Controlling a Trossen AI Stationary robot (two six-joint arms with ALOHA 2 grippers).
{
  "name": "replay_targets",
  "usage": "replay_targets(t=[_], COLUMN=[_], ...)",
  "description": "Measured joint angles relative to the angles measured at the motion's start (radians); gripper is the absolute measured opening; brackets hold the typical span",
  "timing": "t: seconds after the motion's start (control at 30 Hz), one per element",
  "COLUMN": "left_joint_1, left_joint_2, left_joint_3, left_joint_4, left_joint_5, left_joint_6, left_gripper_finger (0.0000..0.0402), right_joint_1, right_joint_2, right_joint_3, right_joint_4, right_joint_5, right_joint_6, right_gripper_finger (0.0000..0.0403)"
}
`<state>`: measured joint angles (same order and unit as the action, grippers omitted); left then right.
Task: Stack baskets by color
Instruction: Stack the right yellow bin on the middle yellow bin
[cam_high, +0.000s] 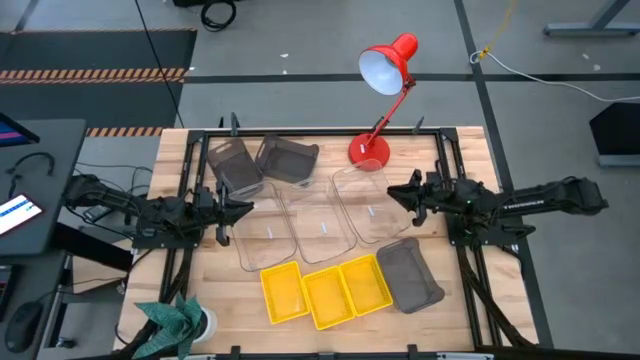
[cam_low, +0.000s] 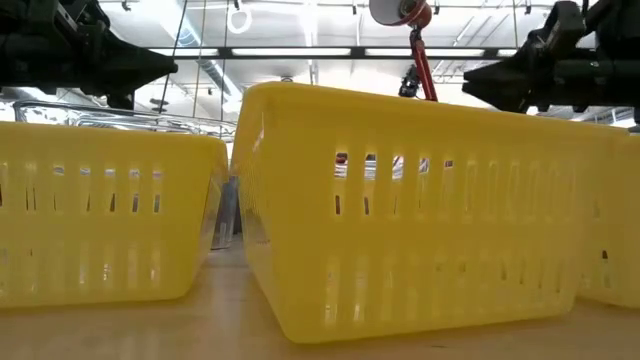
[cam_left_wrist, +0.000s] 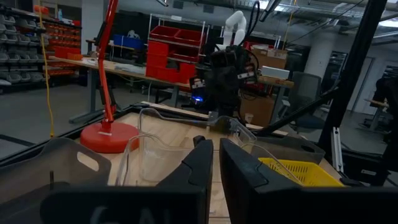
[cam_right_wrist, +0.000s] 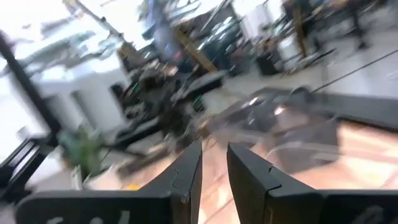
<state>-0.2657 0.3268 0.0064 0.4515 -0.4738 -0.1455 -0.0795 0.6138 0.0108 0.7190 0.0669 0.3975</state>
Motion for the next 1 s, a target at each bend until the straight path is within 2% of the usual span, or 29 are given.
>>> replay_targets(t=[0.1, 0.2, 0.4, 0.57, 0.67, 0.77, 1.0], left_joint_1=[0.000, 0.000, 0.000, 0.000, 0.000, 0.000, 0.000], left_joint_2=[0.000, 0.000, 0.000, 0.000, 0.000, 0.000, 0.000], left_joint_3=[0.000, 0.000, 0.000, 0.000, 0.000, 0.000, 0.000], left_joint_4=[0.000, 0.000, 0.000, 0.000, 0.000, 0.000, 0.000], left_joint_5=[0.000, 0.000, 0.000, 0.000, 0.000, 0.000, 0.000], left_joint_6=[0.000, 0.000, 0.000, 0.000, 0.000, 0.000, 0.000], left_gripper_finger=[0.0033, 0.0029, 0.0026, 0.0033, 0.0036, 0.0035, 0.0028], right_joint_1=[0.000, 0.004, 0.052, 0.145, 0.229, 0.328, 0.521], right_joint_2=[0.039, 0.072, 0.136, 0.196, 0.220, 0.247, 0.379], right_joint_3=[0.044, 0.116, 0.260, 0.322, 0.351, 0.380, 0.434], right_joint_4=[-0.014, -0.124, -0.390, -0.460, -0.517, -0.553, -0.558], right_joint_5=[-0.097, -0.136, -0.146, -0.173, -0.146, -0.071, 0.040], right_joint_6=[-0.016, -0.066, -0.185, -0.209, -0.220, -0.222, -0.187], right_gripper_finger=[0.0081, 0.0081, 0.0081, 0.0081, 0.0081, 0.0078, 0.0069])
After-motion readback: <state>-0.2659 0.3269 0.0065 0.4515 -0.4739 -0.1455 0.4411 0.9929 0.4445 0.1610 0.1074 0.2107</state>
